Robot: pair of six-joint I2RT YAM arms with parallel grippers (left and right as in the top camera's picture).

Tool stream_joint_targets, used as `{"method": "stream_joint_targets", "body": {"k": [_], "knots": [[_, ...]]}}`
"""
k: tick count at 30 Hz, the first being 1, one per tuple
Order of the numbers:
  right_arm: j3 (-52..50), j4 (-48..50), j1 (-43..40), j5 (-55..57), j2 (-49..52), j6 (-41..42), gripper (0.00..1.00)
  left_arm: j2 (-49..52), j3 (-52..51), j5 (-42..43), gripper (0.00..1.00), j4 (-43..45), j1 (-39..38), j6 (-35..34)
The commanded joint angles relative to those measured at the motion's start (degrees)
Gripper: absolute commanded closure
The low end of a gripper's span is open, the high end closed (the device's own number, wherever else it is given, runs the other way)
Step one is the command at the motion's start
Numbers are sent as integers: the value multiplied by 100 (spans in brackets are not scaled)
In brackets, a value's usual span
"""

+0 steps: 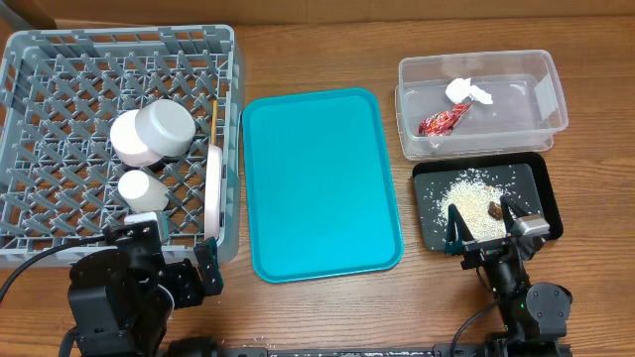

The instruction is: Sort waste into correct bins and load items into the dishwasher

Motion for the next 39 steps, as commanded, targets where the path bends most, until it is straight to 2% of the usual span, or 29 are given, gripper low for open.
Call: {"method": "stream_joint_targets", "body": {"k": [1,17,19,22,29,33,39], "knots": [[-57,26,15,-26,-61,-42,0,-4,-9,42,0,0,22,-37],[-57,28,15,-26,-61,-42,0,-11,-33,83,0,-186,17,-55],[-57,26,15,-26,-61,-42,0,-79,-199,70,0,59,15,-52],[-57,28,15,-26,-61,-42,0,-339,-785,44,0,824,-15,-52],[-57,26,15,-26,-61,-42,0,-1934,-3010,68,0,3178,-654,-98],[-57,28,15,-26,-61,-42,0,-2723,-4205,68,0,4721,-728,-98],[-57,28,15,-26,-61,-42,0,-3099,-5390,-367,0,7106,-728,-28]]}}
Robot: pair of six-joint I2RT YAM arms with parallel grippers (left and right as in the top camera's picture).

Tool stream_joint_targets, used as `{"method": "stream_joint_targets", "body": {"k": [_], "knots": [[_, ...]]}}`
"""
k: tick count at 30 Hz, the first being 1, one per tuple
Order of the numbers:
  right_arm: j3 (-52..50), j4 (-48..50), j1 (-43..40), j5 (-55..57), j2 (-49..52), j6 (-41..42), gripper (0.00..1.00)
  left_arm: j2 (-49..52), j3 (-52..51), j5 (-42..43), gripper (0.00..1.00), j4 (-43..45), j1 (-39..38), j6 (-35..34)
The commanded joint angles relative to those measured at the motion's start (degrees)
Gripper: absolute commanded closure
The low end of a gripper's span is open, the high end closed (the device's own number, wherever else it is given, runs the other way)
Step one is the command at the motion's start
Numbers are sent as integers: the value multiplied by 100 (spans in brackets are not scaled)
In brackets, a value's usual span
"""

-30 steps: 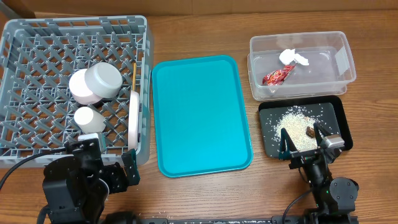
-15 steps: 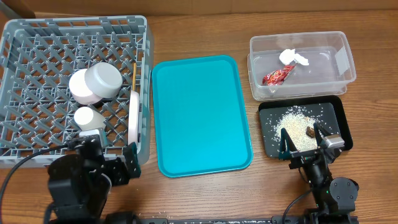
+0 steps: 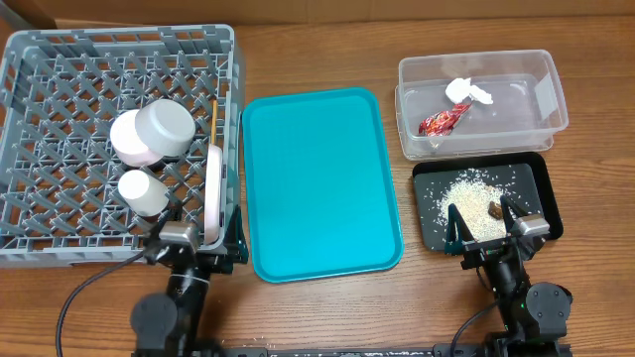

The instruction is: Sort waste into correct bins and load items into the dishwasher

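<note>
The grey dish rack (image 3: pixel 60 59) at the left holds a white bowl (image 3: pixel 164 127), two white cups (image 3: pixel 129 139), a thin stick and a pink plate (image 3: pixel 212 193) standing on edge at its right side. Between the rack and the bins lies the teal tray (image 3: pixel 319 183), with nothing on it. At the back right, a clear bin (image 3: pixel 516 114) contains a red wrapper (image 3: pixel 442 121) and crumpled white paper (image 3: pixel 466 91). The black tray (image 3: pixel 531 183) carries rice (image 3: pixel 466 193) and a brown scrap (image 3: pixel 494 209). My left gripper (image 3: pixel 195 244) is open at the rack's near right corner. My right gripper (image 3: pixel 483 226) is open over the black tray's near edge.
The wooden table's front edge runs just behind both arm bases. The rack's near wall and the upright plate stand right at the left gripper's fingers. A cable loops from the left arm at the lower left.
The left arm was turned sideways, low at the front left with its gripper near the rack's corner; now it points straight ahead at that corner. The right arm and all objects are unchanged.
</note>
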Motion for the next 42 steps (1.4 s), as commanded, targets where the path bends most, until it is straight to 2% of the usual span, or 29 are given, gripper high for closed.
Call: {"method": "stream_joint_targets", "body": {"k": [1,4,5,42], "knots": [[-57,33,15,-28,-63,-42,0,-221,-577,-509,0,780,-31,24],[-57,33,15,-28,-63,-39,0,-319,-914,-595,0,505,-31,24],[-57,33,15,-28,-63,-42,0,-319,-949,-590,0,153,-31,26],[-57,35,15,-28,-63,-42,0,-313,-944,-560,0,138,-31,24]]}}
